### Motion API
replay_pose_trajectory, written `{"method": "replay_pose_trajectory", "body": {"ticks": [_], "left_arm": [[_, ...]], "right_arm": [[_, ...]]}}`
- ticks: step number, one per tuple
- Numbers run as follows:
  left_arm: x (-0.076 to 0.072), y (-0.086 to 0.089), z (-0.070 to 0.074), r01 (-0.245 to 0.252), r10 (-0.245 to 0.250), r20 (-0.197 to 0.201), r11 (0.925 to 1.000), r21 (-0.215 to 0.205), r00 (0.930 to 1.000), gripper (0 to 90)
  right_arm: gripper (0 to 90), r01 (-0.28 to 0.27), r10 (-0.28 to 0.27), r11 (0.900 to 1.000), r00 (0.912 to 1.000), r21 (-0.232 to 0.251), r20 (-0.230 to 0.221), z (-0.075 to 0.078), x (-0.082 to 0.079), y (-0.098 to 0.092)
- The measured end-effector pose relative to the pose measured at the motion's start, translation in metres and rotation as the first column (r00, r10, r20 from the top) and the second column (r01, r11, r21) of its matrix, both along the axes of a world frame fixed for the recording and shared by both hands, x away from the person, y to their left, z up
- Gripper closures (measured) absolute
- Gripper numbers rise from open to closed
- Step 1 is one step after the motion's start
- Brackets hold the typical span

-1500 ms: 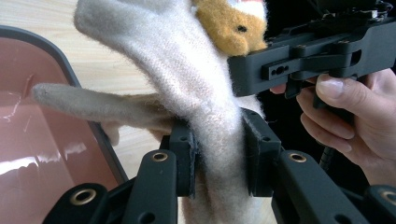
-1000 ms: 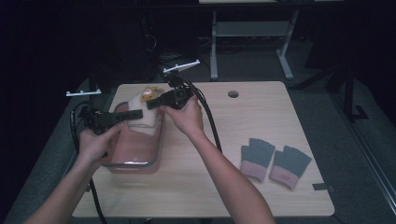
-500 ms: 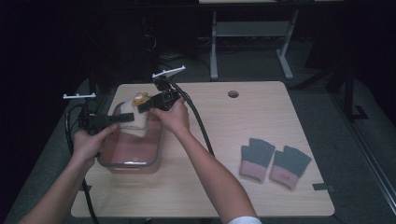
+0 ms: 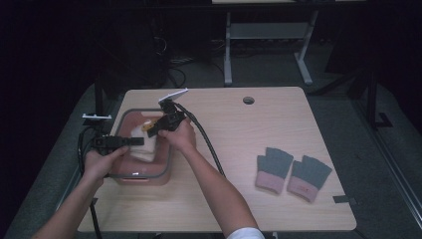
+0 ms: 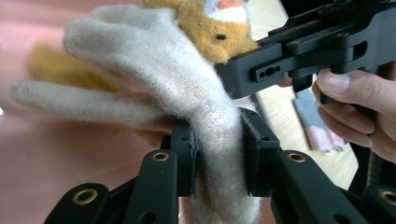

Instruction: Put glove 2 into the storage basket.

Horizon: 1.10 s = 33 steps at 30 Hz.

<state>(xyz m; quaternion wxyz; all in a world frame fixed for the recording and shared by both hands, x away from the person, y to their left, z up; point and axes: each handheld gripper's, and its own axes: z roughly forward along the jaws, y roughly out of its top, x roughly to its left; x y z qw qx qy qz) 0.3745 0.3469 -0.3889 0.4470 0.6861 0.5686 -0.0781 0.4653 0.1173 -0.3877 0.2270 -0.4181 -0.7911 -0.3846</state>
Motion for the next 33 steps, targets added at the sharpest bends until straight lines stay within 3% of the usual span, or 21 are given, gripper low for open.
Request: {"method": "replay_pose_trajectory", "body": {"ticks": [5, 7, 12, 15, 18, 24, 26, 33], "left_arm": [[-0.001, 0.001, -0.013, -0.004, 0.006, -0.050, 0.9988, 0.049, 0.9987, 69.6], [-0.001, 0.000, -0.012, -0.006, 0.010, -0.055, 0.9980, 0.062, 0.9984, 69.5], [-0.001, -0.004, -0.011, -0.011, 0.023, -0.078, 0.9890, 0.148, 0.9967, 69.1], [-0.001, -0.006, -0.013, -0.005, 0.022, -0.100, 0.9852, 0.171, 0.9948, 68.5], [0.000, -0.006, -0.013, 0.029, -0.002, -0.116, 0.9733, 0.228, 0.9932, 67.5], [-0.001, -0.004, -0.017, 0.044, 0.004, -0.170, 0.9605, 0.275, 0.9854, 64.2], [-0.002, -0.002, -0.020, 0.045, 0.005, -0.182, 0.9618, 0.270, 0.9833, 60.8], [-0.004, -0.002, -0.006, 0.028, 0.018, -0.150, 0.9545, 0.297, 0.9885, 50.7]], "right_arm": [[76.7, -0.015, 0.014, 0.998, 0.9998, -0.067, -0.017, -0.009, -0.001, 0.008], [74.3, -0.014, 0.013, 0.996, 0.9999, -0.088, -0.010, -0.010, -0.002, 0.010], [69.8, -0.012, 0.015, 0.991, 0.9995, -0.131, 0.027, -0.006, -0.005, 0.012], [67.6, -0.011, 0.015, 0.990, 0.9994, -0.142, 0.032, -0.005, -0.006, 0.012], [66.6, -0.013, 0.019, 0.988, 0.9992, -0.152, 0.034, -0.004, -0.008, 0.012], [65.1, -0.009, 0.017, 0.989, 0.9987, -0.150, 0.048, -0.001, -0.009, 0.008], [64.7, 0.002, 0.005, 0.990, 0.9986, -0.140, 0.053, 0.000, -0.009, 0.006], [65.8, 0.011, -0.003, 0.992, 0.9984, -0.129, 0.057, 0.005, -0.010, -0.002]]}}
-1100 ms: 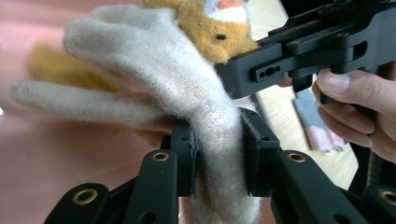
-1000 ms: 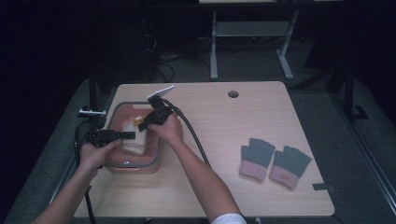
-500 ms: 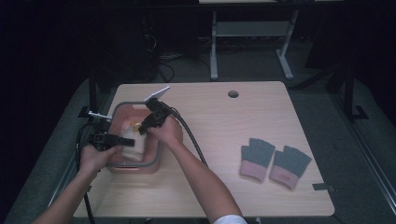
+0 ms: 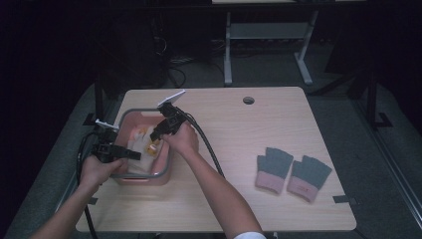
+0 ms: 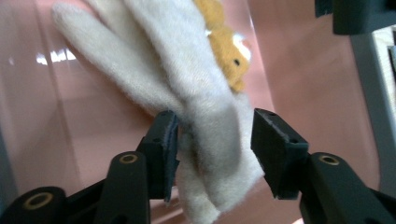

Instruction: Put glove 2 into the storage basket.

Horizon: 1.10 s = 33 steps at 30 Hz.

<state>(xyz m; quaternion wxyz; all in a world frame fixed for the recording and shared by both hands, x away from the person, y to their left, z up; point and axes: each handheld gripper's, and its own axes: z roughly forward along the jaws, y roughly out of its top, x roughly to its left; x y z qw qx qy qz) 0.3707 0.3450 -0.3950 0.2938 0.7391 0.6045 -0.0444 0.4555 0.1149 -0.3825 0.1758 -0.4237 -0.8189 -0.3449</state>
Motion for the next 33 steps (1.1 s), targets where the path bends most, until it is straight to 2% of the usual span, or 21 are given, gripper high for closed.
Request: {"method": "replay_pose_trajectory", "body": {"ticks": [3, 8, 10, 11, 12, 14, 18, 20, 22, 23, 25, 29, 30, 33], "left_arm": [[0.000, 0.002, 0.009, -0.009, 0.009, 0.033, 0.9999, -0.008, 0.9994, 49.8], [0.000, -0.001, 0.020, 0.003, -0.004, 0.085, 0.9999, 0.015, 0.9964, 51.7], [0.001, -0.005, 0.019, 0.021, -0.023, 0.074, 0.9994, 0.028, 0.9970, 57.9], [0.002, -0.007, 0.016, 0.038, -0.041, 0.068, 0.9980, 0.051, 0.9968, 59.9], [0.003, -0.009, 0.013, 0.055, -0.058, 0.051, 0.9958, 0.074, 0.9970, 61.0], [0.006, -0.013, 0.007, 0.064, -0.066, 0.021, 0.9936, 0.093, 0.9976, 62.6], [0.008, -0.019, -0.003, 0.097, -0.091, -0.042, 0.9813, 0.166, 0.9949, 63.3], [0.009, -0.022, -0.005, 0.116, -0.107, -0.057, 0.9762, 0.183, 0.9926, 63.3], [0.009, -0.021, -0.004, 0.113, -0.105, -0.055, 0.9779, 0.176, 0.9929, 62.7], [0.009, -0.021, -0.003, 0.107, -0.101, -0.049, 0.9797, 0.169, 0.9937, 62.2], [0.009, -0.019, 0.000, 0.099, -0.096, -0.032, 0.9825, 0.157, 0.9949, 61.4], [0.006, -0.016, 0.011, 0.079, -0.083, 0.028, 0.9900, 0.117, 0.9962, 60.4], [0.006, -0.017, 0.013, 0.065, -0.069, 0.043, 0.9933, 0.096, 0.9967, 59.9], [0.004, -0.016, 0.021, 0.074, -0.079, 0.065, 0.9940, 0.081, 0.9947, 58.4]], "right_arm": [[66.0, -0.007, 0.007, 1.000, 0.9999, 0.008, 0.010, 0.002, -0.002, -0.001], [66.5, -0.009, 0.009, 1.000, 0.9999, 0.017, 0.012, 0.006, -0.004, -0.004], [66.8, -0.012, 0.011, 1.000, 0.9996, 0.024, 0.025, 0.007, -0.005, -0.005], [66.7, -0.011, 0.010, 1.000, 0.9997, 0.023, 0.021, 0.009, -0.005, -0.006], [66.8, -0.010, 0.009, 1.000, 0.9996, 0.026, 0.027, 0.009, -0.006, -0.007], [66.9, -0.008, 0.008, 1.000, 0.9997, 0.025, 0.025, 0.010, -0.007, -0.009], [66.9, -0.015, 0.013, 0.999, 0.9989, 0.042, 0.045, 0.013, -0.008, -0.015], [67.0, -0.007, 0.005, 0.999, 0.9993, 0.045, 0.037, 0.016, -0.009, -0.018], [67.0, -0.001, 0.000, 0.999, 0.9996, 0.052, 0.030, 0.018, -0.010, -0.020], [66.9, -0.010, 0.008, 0.998, 0.9989, 0.055, 0.047, 0.018, -0.010, -0.021], [66.9, -0.013, 0.010, 0.998, 0.9988, 0.062, 0.049, 0.021, -0.011, -0.024], [66.7, -0.007, 0.003, 0.998, 0.9987, 0.070, 0.050, 0.025, -0.014, -0.029], [66.6, -0.012, 0.008, 0.997, 0.9981, 0.076, 0.061, 0.026, -0.014, -0.031], [66.3, -0.006, 0.001, 0.996, 0.9983, 0.085, 0.058, 0.028, -0.015, -0.036]]}}
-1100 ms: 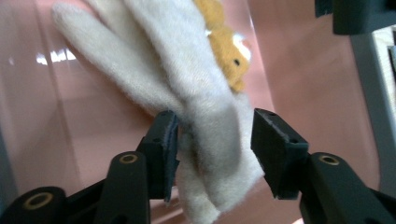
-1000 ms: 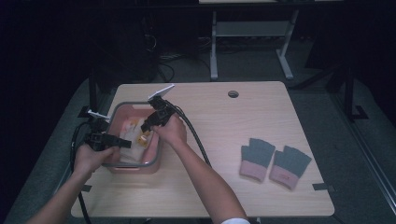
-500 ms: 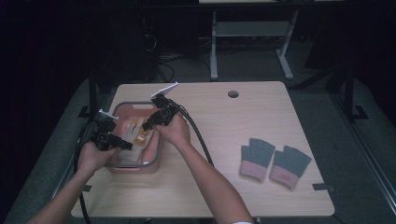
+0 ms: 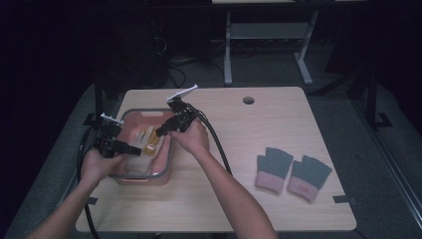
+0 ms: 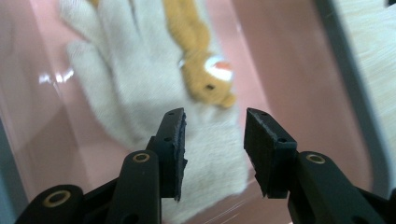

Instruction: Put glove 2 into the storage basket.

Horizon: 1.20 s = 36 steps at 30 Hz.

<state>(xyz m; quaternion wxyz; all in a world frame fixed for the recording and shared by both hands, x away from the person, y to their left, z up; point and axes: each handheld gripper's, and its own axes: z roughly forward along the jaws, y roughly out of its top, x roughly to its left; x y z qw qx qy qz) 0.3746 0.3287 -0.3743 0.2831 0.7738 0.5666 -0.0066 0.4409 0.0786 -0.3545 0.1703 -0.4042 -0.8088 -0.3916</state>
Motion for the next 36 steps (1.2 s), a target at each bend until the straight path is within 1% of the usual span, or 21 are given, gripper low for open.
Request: {"method": "replay_pose_trajectory", "body": {"ticks": [5, 7, 10, 12, 13, 15, 18, 22, 26, 28, 29, 30, 32, 33, 35, 36], "left_arm": [[-0.001, -0.002, 0.007, 0.001, 0.000, 0.039, 0.9993, -0.037, 0.9992, 56.7], [-0.002, -0.004, 0.010, 0.002, 0.001, 0.050, 0.9984, -0.057, 0.9987, 55.5], [-0.003, -0.008, 0.015, 0.013, -0.008, 0.069, 0.9976, -0.068, 0.9976, 54.3], [-0.004, -0.011, 0.018, 0.020, -0.013, 0.084, 0.9963, -0.083, 0.9964, 53.2], [-0.004, -0.013, 0.020, 0.017, -0.009, 0.091, 0.9959, -0.089, 0.9958, 53.0], [-0.004, -0.017, 0.023, 0.034, -0.024, 0.101, 0.9949, -0.095, 0.9946, 52.0], [-0.005, -0.023, 0.027, 0.042, -0.029, 0.121, 0.9931, -0.109, 0.9922, 51.3], [-0.005, -0.030, 0.030, 0.057, -0.041, 0.129, 0.9913, -0.119, 0.9908, 50.1], [-0.005, -0.036, 0.034, 0.066, -0.047, 0.146, 0.9896, -0.128, 0.9882, 49.7], [-0.005, -0.039, 0.035, 0.076, -0.056, 0.143, 0.9878, -0.136, 0.9882, 48.9], [-0.005, -0.040, 0.036, 0.077, -0.057, 0.144, 0.9873, -0.139, 0.9879, 48.5], [-0.005, -0.042, 0.036, 0.083, -0.061, 0.155, 0.9867, -0.140, 0.9861, 48.2], [-0.005, -0.045, 0.038, 0.091, -0.068, 0.155, 0.9851, -0.146, 0.9855, 47.8], [-0.005, -0.047, 0.039, 0.093, -0.069, 0.160, 0.9847, -0.147, 0.9847, 47.8], [-0.006, -0.050, 0.041, 0.099, -0.074, 0.163, 0.9827, -0.156, 0.9839, 47.4], [-0.006, -0.052, 0.042, 0.102, -0.076, 0.165, 0.9820, -0.159, 0.9834, 47.0]], "right_arm": [[65.4, 0.007, -0.007, 1.000, 1.0000, 0.007, 0.000, 0.003, 0.000, -0.010], [65.2, 0.019, -0.020, 1.000, 0.9998, 0.010, 0.005, 0.004, 0.000, -0.015], [64.5, 0.029, -0.029, 0.999, 0.9996, 0.021, 0.007, 0.005, -0.001, -0.023], [63.8, 0.034, -0.034, 0.999, 0.9994, 0.015, 0.010, 0.007, -0.002, -0.029], [63.7, 0.037, -0.037, 0.999, 0.9992, 0.017, 0.014, 0.008, -0.003, -0.032], [63.1, 0.045, -0.045, 0.999, 0.9988, 0.023, 0.018, 0.011, -0.004, -0.037], [62.2, 0.058, -0.059, 0.998, 0.9980, 0.022, 0.023, 0.014, -0.007, -0.046], [61.4, 0.064, -0.065, 0.998, 0.9973, 0.020, 0.036, 0.018, -0.008, -0.058], [60.6, 0.079, -0.080, 0.997, 0.9960, 0.023, 0.041, 0.022, -0.010, -0.069], [60.3, 0.086, -0.087, 0.996, 0.9952, 0.025, 0.044, 0.023, -0.010, -0.074], [60.2, 0.093, -0.095, 0.995, 0.9946, 0.029, 0.043, 0.024, -0.011, -0.076], [59.8, 0.093, -0.094, 0.995, 0.9946, 0.029, 0.045, 0.024, -0.011, -0.078], [59.5, 0.096, -0.097, 0.995, 0.9940, 0.026, 0.051, 0.026, -0.012, -0.083], [59.2, 0.102, -0.104, 0.994, 0.9935, 0.029, 0.047, 0.026, -0.013, -0.085], [58.8, 0.101, -0.103, 0.995, 0.9930, 0.027, 0.059, 0.027, -0.014, -0.089], [58.2, 0.108, -0.109, 0.994, 0.9924, 0.031, 0.055, 0.028, -0.015, -0.091]]}}
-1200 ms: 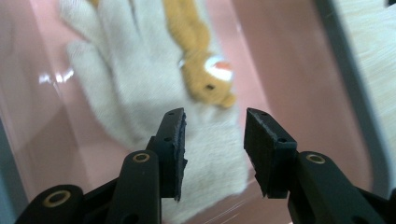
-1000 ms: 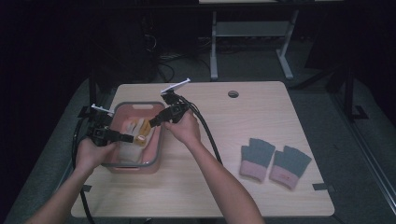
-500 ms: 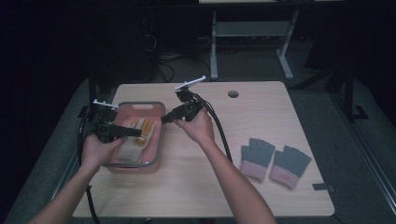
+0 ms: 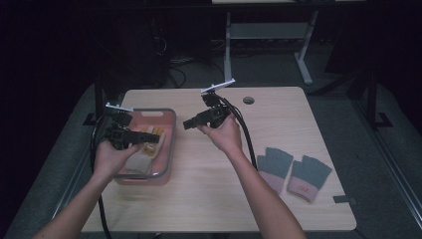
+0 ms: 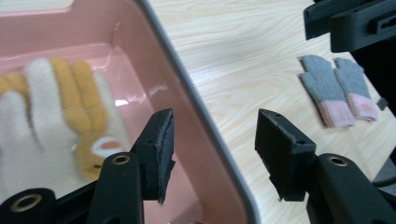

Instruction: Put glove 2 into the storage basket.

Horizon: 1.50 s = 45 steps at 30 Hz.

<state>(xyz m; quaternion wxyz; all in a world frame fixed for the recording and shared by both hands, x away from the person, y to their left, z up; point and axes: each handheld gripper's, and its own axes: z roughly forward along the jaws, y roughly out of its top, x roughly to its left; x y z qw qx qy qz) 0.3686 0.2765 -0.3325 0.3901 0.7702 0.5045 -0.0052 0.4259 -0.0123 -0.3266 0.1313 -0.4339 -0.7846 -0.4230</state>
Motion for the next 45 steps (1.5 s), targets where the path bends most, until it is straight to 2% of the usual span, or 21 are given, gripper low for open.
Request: {"method": "replay_pose_trajectory", "body": {"ticks": [19, 32, 45], "left_arm": [[0.000, -0.039, 0.008, 0.070, -0.069, 0.030, 0.9961, -0.053, 0.9972, 42.8], [-0.002, -0.051, 0.008, 0.093, -0.090, 0.045, 0.9926, -0.078, 0.9949, 40.9], [-0.007, -0.068, 0.008, 0.131, -0.125, 0.067, 0.9864, -0.099, 0.9899, 38.3]], "right_arm": [[55.5, 0.029, -0.029, 0.999, 0.9994, 0.020, 0.018, 0.004, -0.012, -0.045], [53.6, 0.053, -0.053, 0.998, 0.9985, 0.037, 0.016, 0.002, -0.019, -0.071], [52.3, 0.065, -0.066, 0.998, 0.9977, 0.025, 0.017, -0.001, -0.027, -0.090]]}}
